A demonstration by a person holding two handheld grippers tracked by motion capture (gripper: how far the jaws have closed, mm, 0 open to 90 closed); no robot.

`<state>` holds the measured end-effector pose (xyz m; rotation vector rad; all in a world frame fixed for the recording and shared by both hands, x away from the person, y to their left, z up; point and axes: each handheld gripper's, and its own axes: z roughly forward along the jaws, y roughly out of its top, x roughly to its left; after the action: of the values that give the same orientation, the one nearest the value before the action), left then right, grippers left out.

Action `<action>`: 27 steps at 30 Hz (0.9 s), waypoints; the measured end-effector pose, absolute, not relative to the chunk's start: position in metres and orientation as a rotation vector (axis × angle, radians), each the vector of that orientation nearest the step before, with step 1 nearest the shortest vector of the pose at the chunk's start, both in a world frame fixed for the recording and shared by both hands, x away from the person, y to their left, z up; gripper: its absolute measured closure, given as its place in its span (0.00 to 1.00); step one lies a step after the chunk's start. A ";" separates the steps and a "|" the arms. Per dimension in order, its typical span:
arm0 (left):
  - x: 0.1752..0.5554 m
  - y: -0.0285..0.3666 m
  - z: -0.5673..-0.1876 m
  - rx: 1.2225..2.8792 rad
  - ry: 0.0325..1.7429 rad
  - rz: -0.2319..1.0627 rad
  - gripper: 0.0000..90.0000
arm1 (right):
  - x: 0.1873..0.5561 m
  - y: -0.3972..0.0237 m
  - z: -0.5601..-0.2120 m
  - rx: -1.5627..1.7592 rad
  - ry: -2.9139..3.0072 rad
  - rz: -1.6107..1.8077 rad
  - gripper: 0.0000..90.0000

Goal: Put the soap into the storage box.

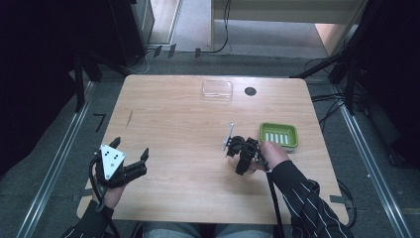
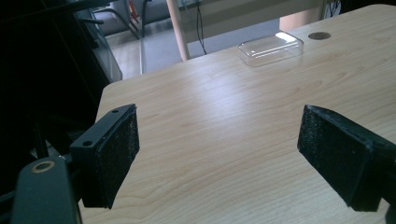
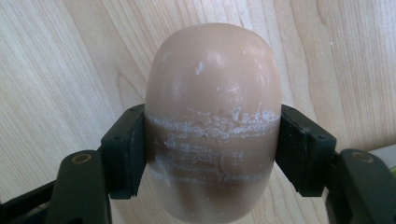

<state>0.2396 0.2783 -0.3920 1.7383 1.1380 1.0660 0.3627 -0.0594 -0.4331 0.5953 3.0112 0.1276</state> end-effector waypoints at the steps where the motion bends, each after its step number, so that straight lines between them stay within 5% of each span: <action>1: 0.240 0.278 -0.392 1.739 1.135 1.063 0.15 | 0.363 -0.060 -0.433 0.597 3.014 0.126 0.38; 27: 0.249 0.267 -0.392 1.759 1.094 1.044 0.15 | 0.363 -0.090 -0.424 0.606 3.004 0.127 0.38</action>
<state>0.2486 0.2665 -0.3920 1.7593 1.0941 1.0443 0.3627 -0.0903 -0.4238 0.6064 3.0041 0.1271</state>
